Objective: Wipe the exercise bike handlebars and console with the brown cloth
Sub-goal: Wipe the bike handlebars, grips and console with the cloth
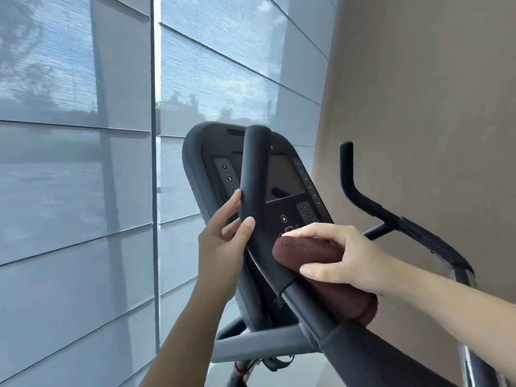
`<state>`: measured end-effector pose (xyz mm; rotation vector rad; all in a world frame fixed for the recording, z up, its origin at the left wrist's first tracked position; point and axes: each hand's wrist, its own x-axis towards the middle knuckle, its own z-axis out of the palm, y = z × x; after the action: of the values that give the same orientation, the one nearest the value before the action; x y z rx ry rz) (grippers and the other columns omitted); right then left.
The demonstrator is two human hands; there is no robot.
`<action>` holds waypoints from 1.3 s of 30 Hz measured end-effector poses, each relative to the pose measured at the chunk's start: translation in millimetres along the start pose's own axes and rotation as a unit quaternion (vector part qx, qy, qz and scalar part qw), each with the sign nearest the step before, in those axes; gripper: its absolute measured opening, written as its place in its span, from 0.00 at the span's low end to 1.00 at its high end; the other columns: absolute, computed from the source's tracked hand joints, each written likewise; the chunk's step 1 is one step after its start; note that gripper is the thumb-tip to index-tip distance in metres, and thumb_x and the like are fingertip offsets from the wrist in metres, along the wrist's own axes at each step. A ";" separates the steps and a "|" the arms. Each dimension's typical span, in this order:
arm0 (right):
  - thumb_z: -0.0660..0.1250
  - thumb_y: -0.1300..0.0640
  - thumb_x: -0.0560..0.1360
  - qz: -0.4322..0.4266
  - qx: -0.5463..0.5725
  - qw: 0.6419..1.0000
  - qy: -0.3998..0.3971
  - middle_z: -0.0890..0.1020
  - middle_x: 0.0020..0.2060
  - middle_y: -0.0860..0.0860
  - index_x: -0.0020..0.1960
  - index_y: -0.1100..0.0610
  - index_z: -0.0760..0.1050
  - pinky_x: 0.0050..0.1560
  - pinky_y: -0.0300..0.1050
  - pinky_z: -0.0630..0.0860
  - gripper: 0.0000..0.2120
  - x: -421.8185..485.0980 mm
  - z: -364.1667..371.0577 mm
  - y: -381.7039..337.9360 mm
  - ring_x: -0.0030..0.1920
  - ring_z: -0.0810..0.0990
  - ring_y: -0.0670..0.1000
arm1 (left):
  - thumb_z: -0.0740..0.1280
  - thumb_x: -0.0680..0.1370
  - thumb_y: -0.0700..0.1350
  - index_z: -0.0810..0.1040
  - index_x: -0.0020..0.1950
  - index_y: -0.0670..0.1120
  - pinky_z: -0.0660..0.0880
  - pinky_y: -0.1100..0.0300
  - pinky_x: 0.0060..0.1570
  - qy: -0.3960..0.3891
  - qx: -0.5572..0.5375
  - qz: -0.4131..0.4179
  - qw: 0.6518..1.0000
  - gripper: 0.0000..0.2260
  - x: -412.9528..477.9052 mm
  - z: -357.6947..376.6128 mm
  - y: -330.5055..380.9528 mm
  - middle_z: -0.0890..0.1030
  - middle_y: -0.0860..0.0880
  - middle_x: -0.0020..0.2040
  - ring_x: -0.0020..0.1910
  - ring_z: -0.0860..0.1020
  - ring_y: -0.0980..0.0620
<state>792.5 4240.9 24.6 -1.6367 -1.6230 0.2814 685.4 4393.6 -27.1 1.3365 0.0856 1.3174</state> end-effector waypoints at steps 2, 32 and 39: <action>0.72 0.57 0.64 0.008 -0.035 0.999 0.003 0.83 0.50 0.40 0.53 0.42 0.78 0.50 0.27 0.71 0.19 -4.8 -1.5 -5.2 0.50 0.80 0.41 | 0.66 0.75 0.34 0.75 0.56 0.61 0.73 0.74 0.43 0.001 -0.018 -0.006 1.000 0.21 0.7 1.7 -0.9 0.80 0.71 0.46 0.49 0.79 0.64; 0.72 0.60 0.69 -0.006 -0.267 0.846 0.462 0.76 0.54 0.47 0.59 0.45 0.73 0.55 0.24 0.65 0.22 70.0 71.4 -81.0 0.52 0.73 0.32 | 0.62 0.76 0.31 0.75 0.58 0.54 0.78 0.59 0.49 -0.211 -0.238 -0.089 0.944 0.20 18.2 -43.5 -9.8 0.82 0.59 0.52 0.54 0.78 0.57; 0.72 0.56 0.67 0.012 -0.245 0.872 0.424 0.76 0.60 0.48 0.61 0.41 0.69 0.57 0.25 0.65 0.26 72.9 76.1 -71.5 0.57 0.73 0.38 | 0.62 0.76 0.33 0.75 0.59 0.53 0.78 0.56 0.50 -0.242 -0.252 -0.091 0.933 0.18 22.6 -47.0 -13.3 0.83 0.50 0.53 0.54 0.79 0.51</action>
<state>701.0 4326.1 48.3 -1.7621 -1.0084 -0.8108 669.2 4443.6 -38.8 1.1349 -0.4321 0.7513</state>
